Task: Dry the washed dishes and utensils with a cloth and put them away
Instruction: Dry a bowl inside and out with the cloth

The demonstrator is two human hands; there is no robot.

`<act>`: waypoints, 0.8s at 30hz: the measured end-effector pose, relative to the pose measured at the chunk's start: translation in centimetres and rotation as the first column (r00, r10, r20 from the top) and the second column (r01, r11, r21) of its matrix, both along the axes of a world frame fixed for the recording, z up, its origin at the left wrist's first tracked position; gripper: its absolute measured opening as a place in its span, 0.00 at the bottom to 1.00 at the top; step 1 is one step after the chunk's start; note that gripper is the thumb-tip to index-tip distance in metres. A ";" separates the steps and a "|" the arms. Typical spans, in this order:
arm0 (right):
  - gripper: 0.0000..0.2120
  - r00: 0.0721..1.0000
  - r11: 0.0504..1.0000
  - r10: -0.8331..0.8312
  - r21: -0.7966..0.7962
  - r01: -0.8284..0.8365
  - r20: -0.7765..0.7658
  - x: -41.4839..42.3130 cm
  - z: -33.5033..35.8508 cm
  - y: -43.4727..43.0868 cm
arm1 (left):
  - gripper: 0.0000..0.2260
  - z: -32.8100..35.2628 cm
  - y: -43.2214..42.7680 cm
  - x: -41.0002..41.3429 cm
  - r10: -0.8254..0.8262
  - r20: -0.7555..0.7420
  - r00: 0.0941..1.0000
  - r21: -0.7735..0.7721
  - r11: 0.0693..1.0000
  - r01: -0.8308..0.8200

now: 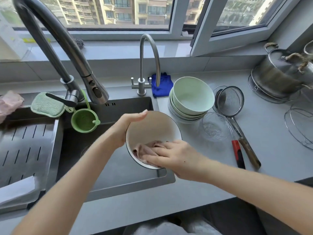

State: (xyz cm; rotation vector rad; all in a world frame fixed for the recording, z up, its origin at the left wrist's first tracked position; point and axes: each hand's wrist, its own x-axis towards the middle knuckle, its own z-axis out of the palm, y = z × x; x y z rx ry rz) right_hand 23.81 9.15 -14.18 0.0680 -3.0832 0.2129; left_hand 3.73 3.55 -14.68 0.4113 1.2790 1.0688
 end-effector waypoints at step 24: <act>0.22 0.960 0.934 0.147 0.352 -0.056 -0.238 1.4 -0.2 4.0 | 0.18 1.4 1.3 2.3 0.001 -0.052 0.999 0.134 0.991 0.006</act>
